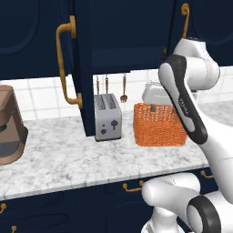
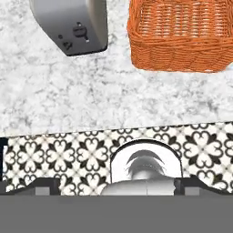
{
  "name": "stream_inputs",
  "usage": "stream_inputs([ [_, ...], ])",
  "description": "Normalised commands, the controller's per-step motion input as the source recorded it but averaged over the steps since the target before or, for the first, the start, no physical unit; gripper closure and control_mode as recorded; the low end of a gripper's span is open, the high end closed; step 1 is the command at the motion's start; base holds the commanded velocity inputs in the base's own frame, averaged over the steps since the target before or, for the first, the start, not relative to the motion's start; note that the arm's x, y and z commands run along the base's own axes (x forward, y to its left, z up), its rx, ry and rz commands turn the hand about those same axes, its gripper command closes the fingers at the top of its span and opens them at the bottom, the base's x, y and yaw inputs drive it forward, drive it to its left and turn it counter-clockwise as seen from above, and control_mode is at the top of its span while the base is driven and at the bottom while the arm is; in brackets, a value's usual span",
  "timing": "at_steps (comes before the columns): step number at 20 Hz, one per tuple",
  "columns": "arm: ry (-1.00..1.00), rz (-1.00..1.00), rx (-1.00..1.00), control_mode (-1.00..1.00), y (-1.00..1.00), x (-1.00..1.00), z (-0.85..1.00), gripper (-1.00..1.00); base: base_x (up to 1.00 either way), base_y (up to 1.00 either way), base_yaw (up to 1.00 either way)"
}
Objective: Open the cabinet, pick up the bread from the cabinet and place it in the basket. Then move the basket to the dining counter.
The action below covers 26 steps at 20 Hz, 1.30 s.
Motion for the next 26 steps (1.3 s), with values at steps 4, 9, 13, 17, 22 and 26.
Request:
stream_inputs([
  [4,-0.72,0.27,-0.46,-1.00,-1.00,0.21,0.09,-1.00,0.00,0.00,0.00],
  [9,-0.69,0.27,-0.32,-1.00,-0.81,0.09,0.82,-1.00,0.00,0.00,0.00],
  [13,-0.31,0.09,-0.05,-1.00,-0.20,0.00,1.00,-1.00,0.00,0.00,0.00],
  [17,-0.04,-0.26,0.00,-1.00,0.00,0.26,1.00,-1.00,0.00,0.00,0.00],
  [22,-0.01,-0.49,0.08,-1.00,-0.04,0.41,0.81,-1.00,0.00,0.00,0.00],
  [26,0.00,-0.04,0.57,-1.00,-0.50,0.32,0.04,-1.00,0.00,0.00,0.00],
])
